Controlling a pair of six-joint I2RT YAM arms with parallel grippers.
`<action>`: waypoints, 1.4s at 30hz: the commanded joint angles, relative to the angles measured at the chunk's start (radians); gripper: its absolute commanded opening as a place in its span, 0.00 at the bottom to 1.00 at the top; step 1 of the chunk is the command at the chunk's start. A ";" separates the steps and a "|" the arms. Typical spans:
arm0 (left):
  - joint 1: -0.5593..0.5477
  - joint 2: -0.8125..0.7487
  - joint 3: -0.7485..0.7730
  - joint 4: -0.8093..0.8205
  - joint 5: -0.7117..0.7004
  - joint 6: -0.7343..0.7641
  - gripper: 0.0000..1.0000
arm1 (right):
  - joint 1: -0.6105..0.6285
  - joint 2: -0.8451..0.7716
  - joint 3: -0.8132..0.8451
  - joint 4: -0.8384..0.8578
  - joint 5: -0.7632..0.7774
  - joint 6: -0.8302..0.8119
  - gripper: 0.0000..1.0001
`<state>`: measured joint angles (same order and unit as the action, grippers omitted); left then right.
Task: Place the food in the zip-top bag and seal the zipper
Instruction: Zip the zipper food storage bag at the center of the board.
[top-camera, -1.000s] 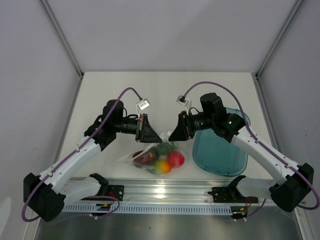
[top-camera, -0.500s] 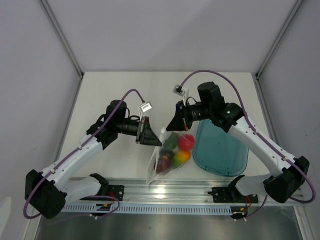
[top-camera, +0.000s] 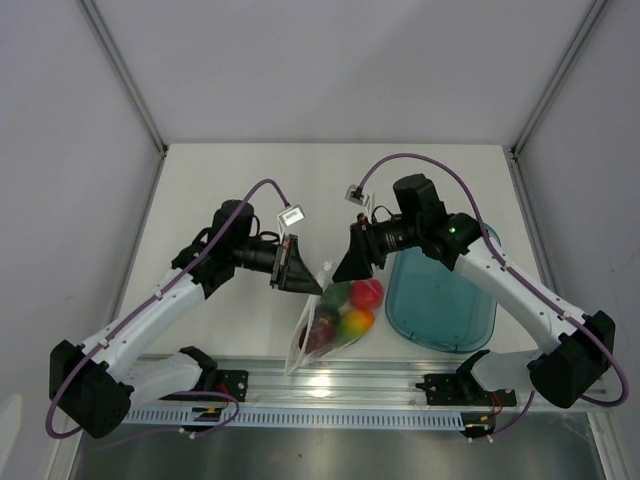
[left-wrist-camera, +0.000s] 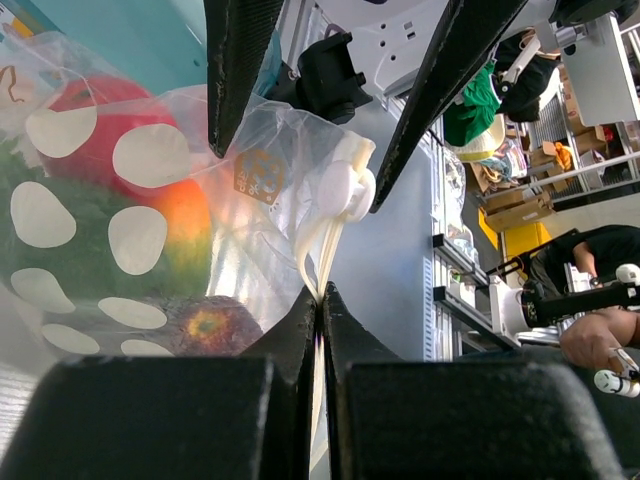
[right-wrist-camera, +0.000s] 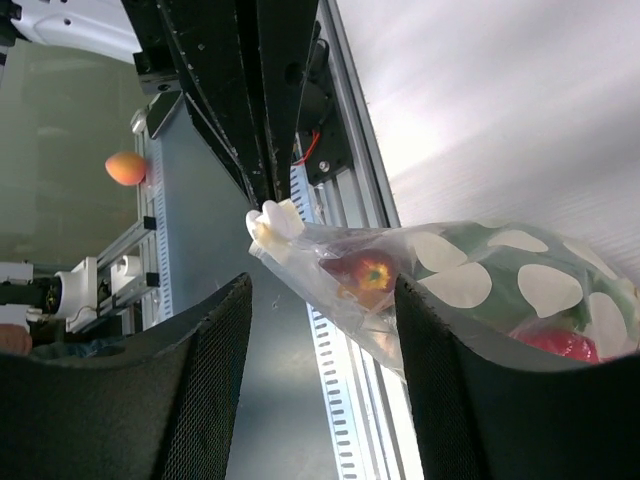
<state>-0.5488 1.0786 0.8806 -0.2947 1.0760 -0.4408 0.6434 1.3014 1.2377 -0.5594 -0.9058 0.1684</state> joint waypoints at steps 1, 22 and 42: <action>-0.008 -0.029 0.052 -0.009 0.013 0.031 0.01 | -0.007 -0.024 -0.006 0.049 -0.067 -0.027 0.61; -0.008 -0.031 0.066 -0.044 0.019 0.037 0.01 | -0.001 0.102 -0.004 0.124 -0.231 -0.011 0.06; -0.007 -0.137 0.110 0.002 -0.294 0.085 0.52 | 0.068 0.056 -0.066 0.254 -0.087 0.203 0.00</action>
<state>-0.5507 0.9302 0.9672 -0.3218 0.7883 -0.3836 0.7078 1.4075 1.1690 -0.3725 -1.0142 0.3229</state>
